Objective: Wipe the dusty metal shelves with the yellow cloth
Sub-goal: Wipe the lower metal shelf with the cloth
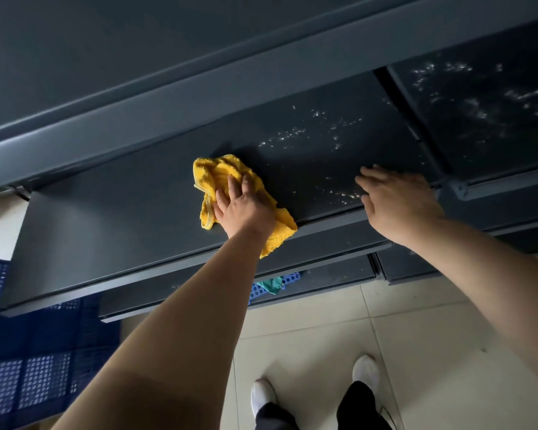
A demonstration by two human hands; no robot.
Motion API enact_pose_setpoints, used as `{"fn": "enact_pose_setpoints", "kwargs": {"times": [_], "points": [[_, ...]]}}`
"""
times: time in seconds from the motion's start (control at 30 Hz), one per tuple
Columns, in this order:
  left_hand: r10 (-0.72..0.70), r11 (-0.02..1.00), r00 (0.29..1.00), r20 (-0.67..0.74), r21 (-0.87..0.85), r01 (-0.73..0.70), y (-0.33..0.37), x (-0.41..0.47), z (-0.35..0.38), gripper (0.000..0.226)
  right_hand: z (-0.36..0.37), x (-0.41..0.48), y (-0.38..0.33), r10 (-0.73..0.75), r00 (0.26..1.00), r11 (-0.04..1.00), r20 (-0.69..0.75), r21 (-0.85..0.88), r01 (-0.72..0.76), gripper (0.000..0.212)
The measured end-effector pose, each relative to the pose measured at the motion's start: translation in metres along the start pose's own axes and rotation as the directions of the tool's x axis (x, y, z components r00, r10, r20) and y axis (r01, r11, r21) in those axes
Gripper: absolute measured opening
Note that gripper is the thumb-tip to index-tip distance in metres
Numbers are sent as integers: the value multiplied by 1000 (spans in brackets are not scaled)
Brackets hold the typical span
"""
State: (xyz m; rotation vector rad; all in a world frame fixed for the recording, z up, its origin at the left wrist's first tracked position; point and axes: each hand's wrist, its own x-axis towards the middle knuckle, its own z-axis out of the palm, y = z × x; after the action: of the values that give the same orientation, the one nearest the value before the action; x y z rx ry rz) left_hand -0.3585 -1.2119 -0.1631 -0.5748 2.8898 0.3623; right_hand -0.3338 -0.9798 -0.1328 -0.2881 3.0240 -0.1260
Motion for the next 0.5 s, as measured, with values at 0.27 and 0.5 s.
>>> {"fn": "enact_pose_setpoints", "kwargs": {"times": [0.27, 0.5], "points": [[113, 994, 993, 38, -14, -112, 61, -16, 12, 56, -8, -9, 32, 10, 999, 999, -50, 41, -8, 34], [199, 980, 977, 74, -18, -198, 107, -31, 19, 54, -15, -23, 59, 56, 997, 998, -49, 33, -55, 40]]}}
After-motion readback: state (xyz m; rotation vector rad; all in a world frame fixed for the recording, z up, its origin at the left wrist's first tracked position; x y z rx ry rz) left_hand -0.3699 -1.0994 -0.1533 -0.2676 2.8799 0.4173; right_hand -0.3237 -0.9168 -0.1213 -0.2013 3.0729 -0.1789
